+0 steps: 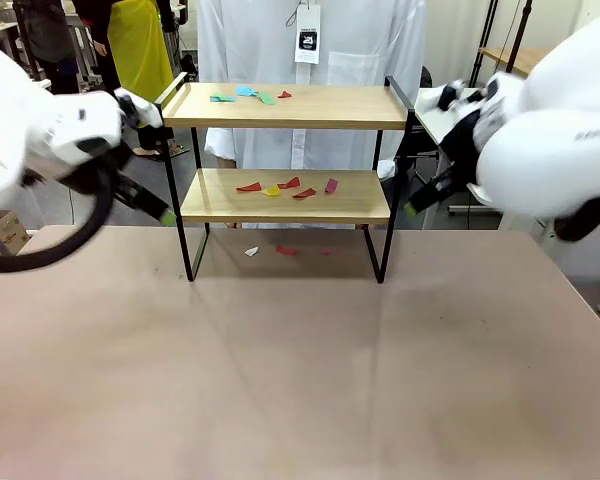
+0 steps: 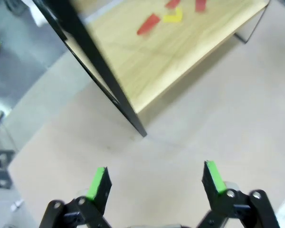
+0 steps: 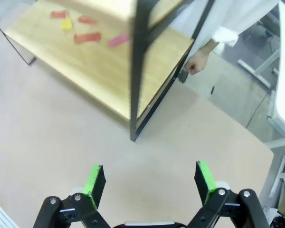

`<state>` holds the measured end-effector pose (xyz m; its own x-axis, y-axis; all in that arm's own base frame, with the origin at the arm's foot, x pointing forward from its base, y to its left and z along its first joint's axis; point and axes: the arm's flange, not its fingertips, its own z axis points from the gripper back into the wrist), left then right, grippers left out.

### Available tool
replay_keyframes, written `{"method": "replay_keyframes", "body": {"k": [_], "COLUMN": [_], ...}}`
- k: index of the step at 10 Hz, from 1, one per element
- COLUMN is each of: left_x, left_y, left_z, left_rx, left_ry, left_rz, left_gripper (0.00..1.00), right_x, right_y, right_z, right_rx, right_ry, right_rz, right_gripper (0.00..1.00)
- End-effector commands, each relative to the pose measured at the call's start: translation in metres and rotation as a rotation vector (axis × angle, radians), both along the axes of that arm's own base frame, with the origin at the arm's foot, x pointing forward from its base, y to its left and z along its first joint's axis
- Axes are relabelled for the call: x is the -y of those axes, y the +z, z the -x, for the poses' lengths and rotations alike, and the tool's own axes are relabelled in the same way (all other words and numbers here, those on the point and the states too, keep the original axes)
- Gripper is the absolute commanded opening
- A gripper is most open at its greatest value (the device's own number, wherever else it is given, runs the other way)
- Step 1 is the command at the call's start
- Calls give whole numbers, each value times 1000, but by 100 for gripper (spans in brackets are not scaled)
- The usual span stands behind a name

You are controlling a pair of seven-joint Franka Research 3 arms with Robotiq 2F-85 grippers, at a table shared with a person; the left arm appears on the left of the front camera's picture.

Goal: Clean the shelf.
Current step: Pick up the Duster handed by the human.

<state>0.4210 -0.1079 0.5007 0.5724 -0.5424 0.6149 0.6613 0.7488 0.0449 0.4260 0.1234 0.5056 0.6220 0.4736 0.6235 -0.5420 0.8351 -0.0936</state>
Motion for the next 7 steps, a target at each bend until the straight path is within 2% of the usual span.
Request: {"method": "replay_keyframes", "body": {"k": [1,2,3,4,5,7], "left_x": [-62,-92,-120,-144,-169,-194], "left_y": [12,13,6,-4,-21,-46], "left_z": [-28,-41,-52,-68,-85,-103], "left_rx": [-68,-59,-35,5,25,103], "left_ry": [-194,-255,-394,-422,-508,-516], "left_rz": [77,92,147,165,226,298], "left_gripper": [100,100,100,100,100,100], "right_x": [60,94,127,158,189,234], "right_y": [16,21,18,10,-3,-31], "right_z": [-2,-10,-19,-29,-40,-56], "right_rx": [10,12,20,36,41,36], "right_ry": [111,147,202,261,299,388], "right_rz": [-89,-131,-159,-165,-192,-292], "right_gripper": [100,100,100,100,100,100]}}
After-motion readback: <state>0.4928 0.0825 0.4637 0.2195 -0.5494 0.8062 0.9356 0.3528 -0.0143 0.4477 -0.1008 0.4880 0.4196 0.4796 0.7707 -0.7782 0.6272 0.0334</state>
